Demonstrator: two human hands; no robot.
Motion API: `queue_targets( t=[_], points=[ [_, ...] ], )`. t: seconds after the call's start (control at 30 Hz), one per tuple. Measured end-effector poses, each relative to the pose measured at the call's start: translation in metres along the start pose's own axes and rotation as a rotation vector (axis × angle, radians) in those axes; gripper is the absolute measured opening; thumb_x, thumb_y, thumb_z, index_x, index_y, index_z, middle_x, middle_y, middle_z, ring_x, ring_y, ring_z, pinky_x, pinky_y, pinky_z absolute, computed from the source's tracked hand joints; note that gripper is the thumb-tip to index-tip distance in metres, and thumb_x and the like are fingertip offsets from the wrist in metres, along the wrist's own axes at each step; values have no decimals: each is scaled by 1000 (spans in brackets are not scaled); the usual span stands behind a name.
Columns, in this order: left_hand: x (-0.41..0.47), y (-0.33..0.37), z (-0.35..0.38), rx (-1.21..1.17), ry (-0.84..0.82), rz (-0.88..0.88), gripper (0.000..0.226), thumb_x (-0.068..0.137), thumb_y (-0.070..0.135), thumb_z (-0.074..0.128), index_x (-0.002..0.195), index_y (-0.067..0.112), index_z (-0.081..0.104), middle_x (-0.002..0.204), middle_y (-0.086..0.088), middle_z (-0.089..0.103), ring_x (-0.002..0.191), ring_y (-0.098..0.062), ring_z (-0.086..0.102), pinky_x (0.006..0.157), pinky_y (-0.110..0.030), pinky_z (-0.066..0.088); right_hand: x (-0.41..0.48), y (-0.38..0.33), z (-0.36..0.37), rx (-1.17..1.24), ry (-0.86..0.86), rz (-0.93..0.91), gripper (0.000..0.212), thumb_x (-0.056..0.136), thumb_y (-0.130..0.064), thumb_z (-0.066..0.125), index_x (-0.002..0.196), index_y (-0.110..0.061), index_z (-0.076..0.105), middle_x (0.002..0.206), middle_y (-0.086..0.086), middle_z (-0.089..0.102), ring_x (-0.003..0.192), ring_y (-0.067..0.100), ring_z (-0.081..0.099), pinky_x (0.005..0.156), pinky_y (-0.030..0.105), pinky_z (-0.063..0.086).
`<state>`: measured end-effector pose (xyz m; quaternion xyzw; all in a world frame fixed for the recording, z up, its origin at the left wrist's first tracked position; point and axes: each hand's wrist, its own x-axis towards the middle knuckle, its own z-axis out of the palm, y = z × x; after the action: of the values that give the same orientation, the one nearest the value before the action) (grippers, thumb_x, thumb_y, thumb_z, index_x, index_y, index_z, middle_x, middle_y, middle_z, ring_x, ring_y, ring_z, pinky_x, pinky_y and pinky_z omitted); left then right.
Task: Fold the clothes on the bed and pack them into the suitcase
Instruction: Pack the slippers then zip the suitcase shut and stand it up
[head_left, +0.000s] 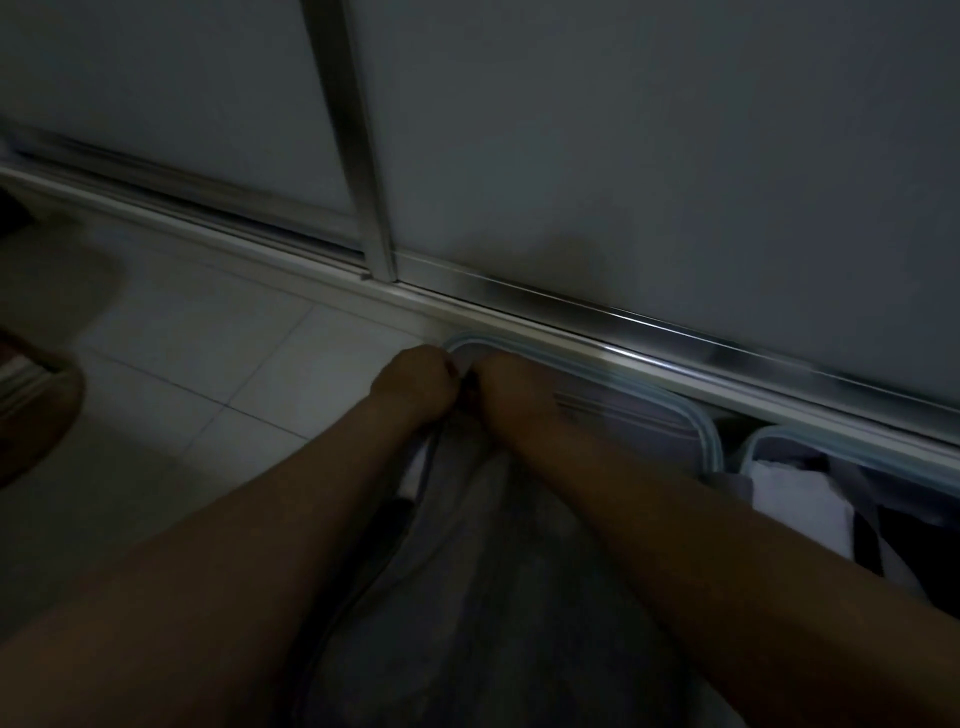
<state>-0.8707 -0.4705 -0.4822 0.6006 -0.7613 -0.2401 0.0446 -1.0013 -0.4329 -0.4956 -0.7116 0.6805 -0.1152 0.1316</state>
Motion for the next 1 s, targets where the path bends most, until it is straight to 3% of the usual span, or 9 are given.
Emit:
queue_targets(
  t=[0.13,0.2,0.3,0.37,0.43,0.57,0.77,0.87,1.0],
  points=[
    [-18,-20,3,-110,179,190,31,93,36,59,115,15,65,111,-15,58,102,-29,55,86,-36,46,7,-4,8,47,12,95,29,94,-32,53,110,-14,68,114,13,65,107,30,60,85,33,46],
    [-32,-33,7,-87,299,209,43,91,38,59,128,17,57,123,-13,51,111,-29,47,91,-41,43,9,-7,6,45,40,134,31,91,-34,57,109,-12,69,113,14,66,106,32,61,84,33,47],
    [-49,-51,10,-276,107,122,57,98,36,52,149,19,32,144,-7,41,128,-24,42,105,-34,36,9,-15,3,83,65,201,32,85,-29,60,104,-5,70,109,18,68,102,34,63,84,35,48],
    [-58,-54,10,-402,-18,105,48,101,35,46,146,22,36,139,-2,49,124,-14,48,99,-23,37,5,-24,5,207,80,268,29,82,-25,62,96,-2,72,101,19,69,96,33,65,78,34,50],
    [-64,-54,11,-462,29,95,37,101,36,43,137,28,47,132,1,57,116,-14,55,92,-22,40,-5,-35,8,298,95,308,23,82,-22,62,86,-2,73,90,16,71,87,30,66,69,30,47],
    [-73,-57,12,-519,99,-23,36,100,39,44,134,30,51,130,2,59,109,-12,57,87,-23,41,-35,-62,16,370,51,260,18,82,-19,62,69,-10,69,73,9,68,72,21,64,55,20,29],
    [-125,-77,5,-442,96,19,35,99,17,48,133,22,54,124,5,61,100,-6,55,82,-11,39,-94,-101,24,527,-63,220,16,78,-15,65,63,-11,60,67,5,63,57,8,51,53,20,37],
    [-158,-86,1,-417,100,30,38,94,8,52,129,23,58,118,3,63,91,-7,58,67,3,37,-128,-124,28,539,-212,109,20,75,-9,65,57,-14,58,66,4,65,60,9,57,58,26,45],
    [-196,-95,-2,-384,100,22,40,93,8,52,132,17,56,121,-4,60,99,-18,61,75,-12,43,-168,-149,45,526,-387,-49,11,80,-9,62,72,-4,67,78,8,70,70,15,62,66,27,50]
  ],
)
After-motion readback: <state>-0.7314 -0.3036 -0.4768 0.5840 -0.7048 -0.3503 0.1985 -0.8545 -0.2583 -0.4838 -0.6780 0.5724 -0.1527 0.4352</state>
